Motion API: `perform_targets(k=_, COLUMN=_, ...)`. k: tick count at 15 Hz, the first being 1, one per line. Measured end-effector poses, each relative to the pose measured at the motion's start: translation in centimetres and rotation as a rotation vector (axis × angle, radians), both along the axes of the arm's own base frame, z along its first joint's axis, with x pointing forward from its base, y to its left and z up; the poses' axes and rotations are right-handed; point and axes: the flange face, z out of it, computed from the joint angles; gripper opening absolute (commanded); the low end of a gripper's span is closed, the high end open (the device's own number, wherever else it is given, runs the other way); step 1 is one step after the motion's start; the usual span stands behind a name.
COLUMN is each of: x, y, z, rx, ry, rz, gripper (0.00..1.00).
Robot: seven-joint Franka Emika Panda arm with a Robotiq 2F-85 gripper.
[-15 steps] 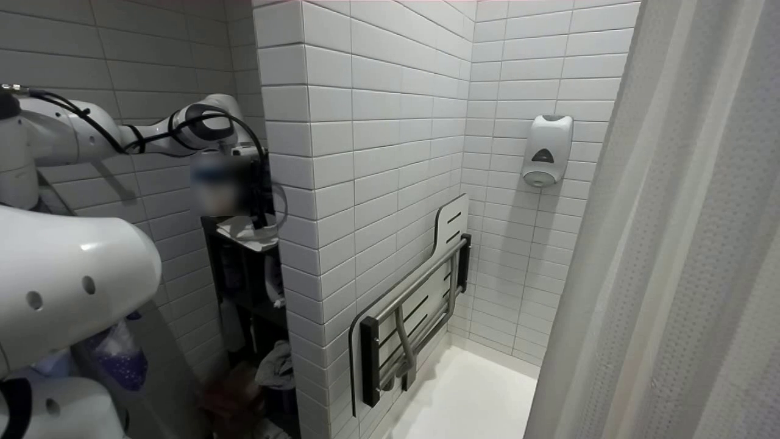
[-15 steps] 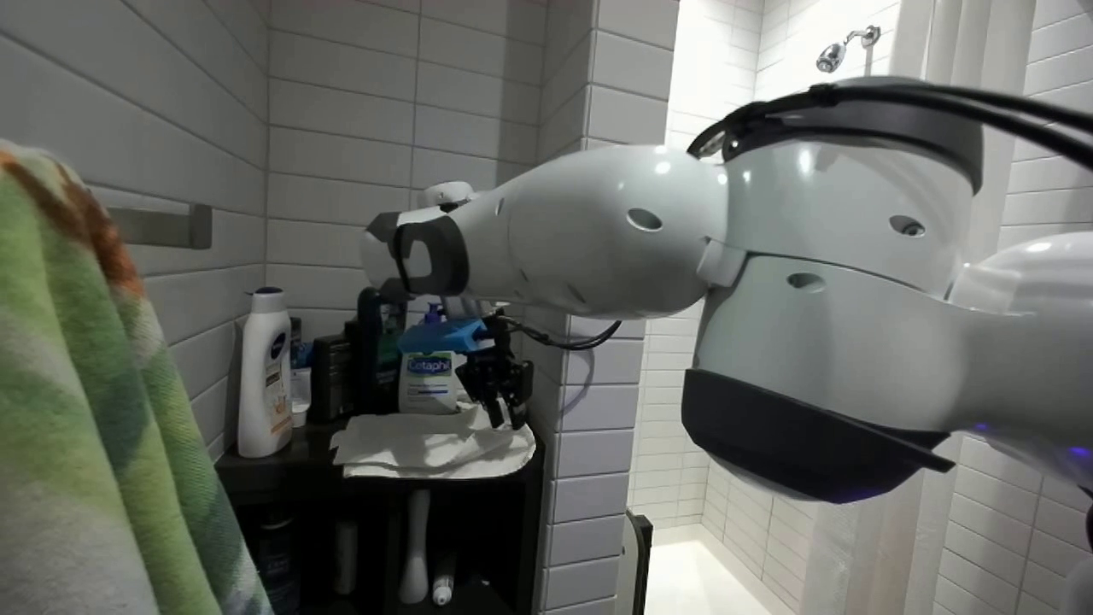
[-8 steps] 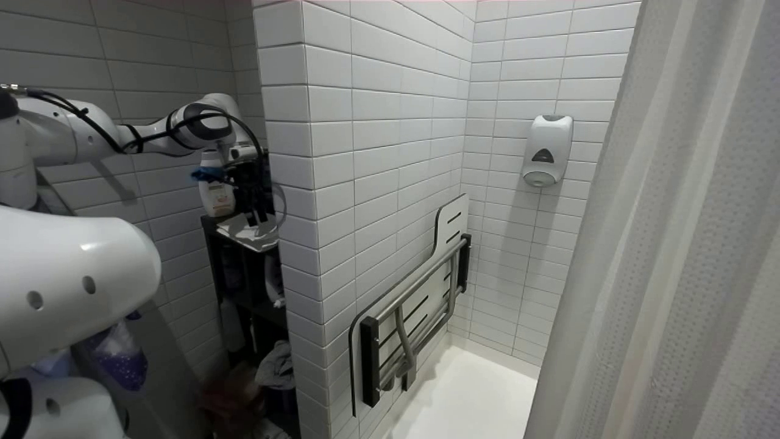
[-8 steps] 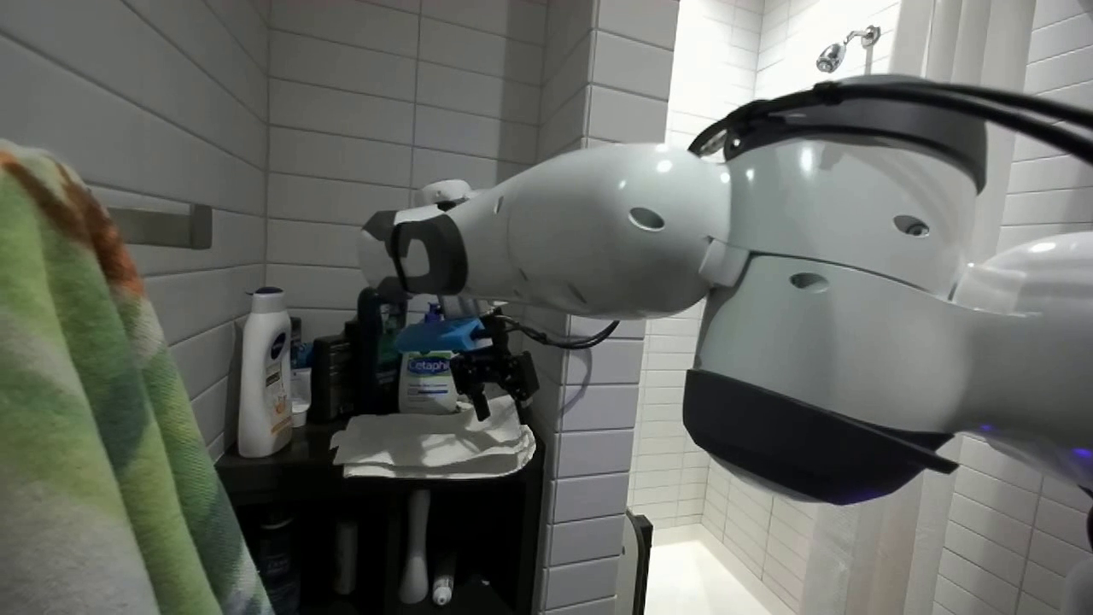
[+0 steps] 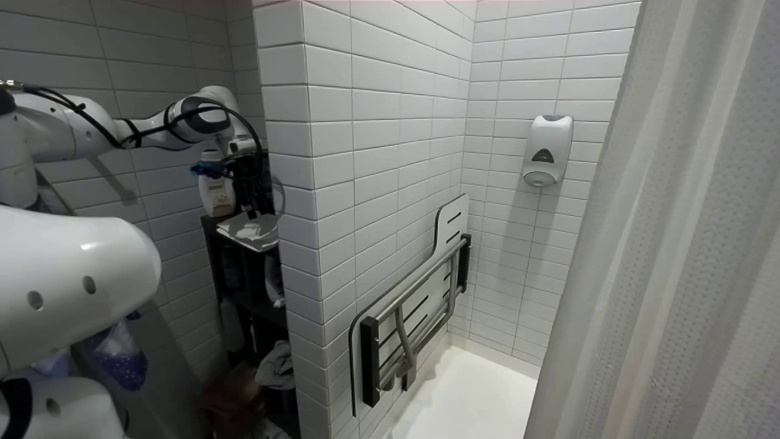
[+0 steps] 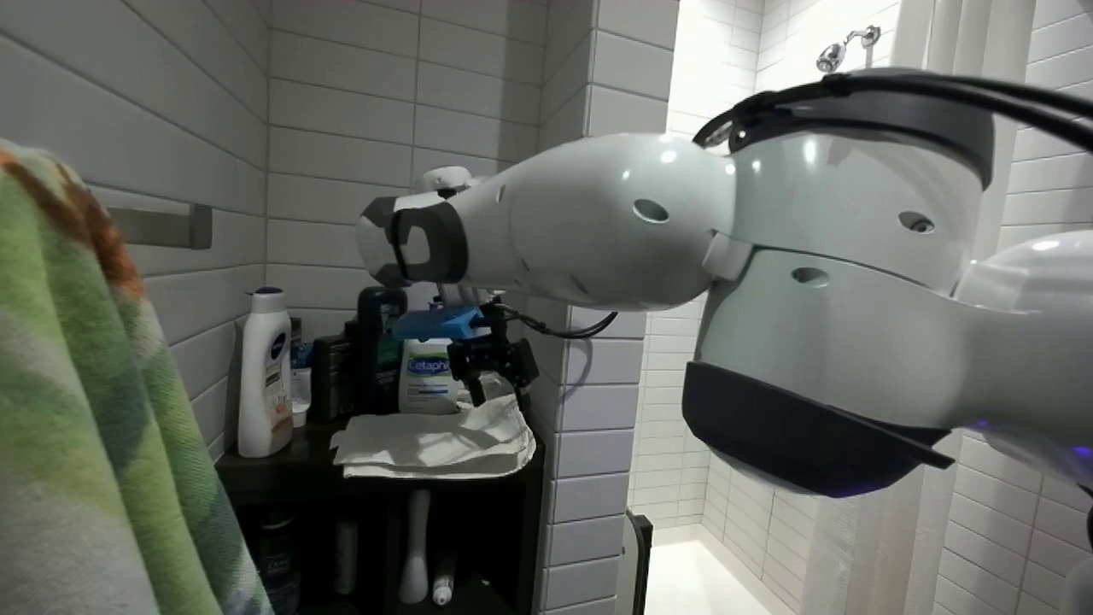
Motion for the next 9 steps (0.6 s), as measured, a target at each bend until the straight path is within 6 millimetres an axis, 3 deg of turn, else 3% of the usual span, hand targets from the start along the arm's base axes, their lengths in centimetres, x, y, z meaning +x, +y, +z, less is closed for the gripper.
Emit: perform_targets(k=9, x=-1.4, y=0.0, z=2.3, rx=0.048, ry=0.013, rz=0.110, gripper=1.00)
